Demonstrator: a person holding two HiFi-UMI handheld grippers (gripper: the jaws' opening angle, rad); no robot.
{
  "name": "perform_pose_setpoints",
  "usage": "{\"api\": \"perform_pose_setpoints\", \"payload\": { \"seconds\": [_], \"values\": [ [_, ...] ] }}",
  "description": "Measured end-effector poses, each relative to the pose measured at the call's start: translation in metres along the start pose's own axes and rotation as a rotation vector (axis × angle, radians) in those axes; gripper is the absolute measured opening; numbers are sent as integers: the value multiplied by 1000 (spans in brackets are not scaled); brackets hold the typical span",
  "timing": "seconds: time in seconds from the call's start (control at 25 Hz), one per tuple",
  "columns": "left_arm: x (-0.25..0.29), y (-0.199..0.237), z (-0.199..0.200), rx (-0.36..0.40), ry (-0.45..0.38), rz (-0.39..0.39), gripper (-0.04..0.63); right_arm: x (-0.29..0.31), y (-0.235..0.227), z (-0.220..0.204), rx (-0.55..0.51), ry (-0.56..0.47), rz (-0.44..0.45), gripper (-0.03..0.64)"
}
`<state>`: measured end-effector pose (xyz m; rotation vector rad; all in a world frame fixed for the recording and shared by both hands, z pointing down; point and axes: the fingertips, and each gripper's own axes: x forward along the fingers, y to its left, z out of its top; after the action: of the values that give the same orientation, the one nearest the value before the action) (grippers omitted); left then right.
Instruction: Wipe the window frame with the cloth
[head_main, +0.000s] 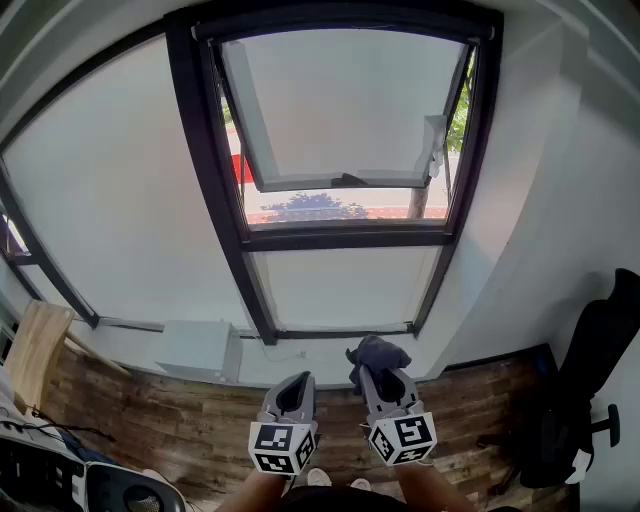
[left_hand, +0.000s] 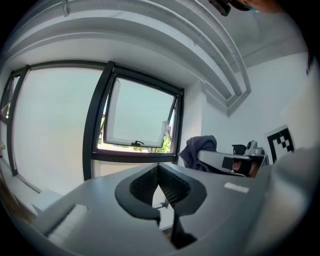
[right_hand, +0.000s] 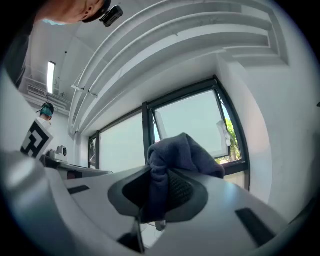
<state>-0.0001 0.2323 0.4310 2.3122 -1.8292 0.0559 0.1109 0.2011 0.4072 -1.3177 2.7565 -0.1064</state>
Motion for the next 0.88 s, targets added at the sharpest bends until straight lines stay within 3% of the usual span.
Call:
{"api": "perform_pose_setpoints", "payload": {
  "seconds": [0.88],
  "values": [
    [10, -3, 5, -6, -8, 17, 9, 5, -6, 5, 5, -6, 23, 71]
  ]
}}
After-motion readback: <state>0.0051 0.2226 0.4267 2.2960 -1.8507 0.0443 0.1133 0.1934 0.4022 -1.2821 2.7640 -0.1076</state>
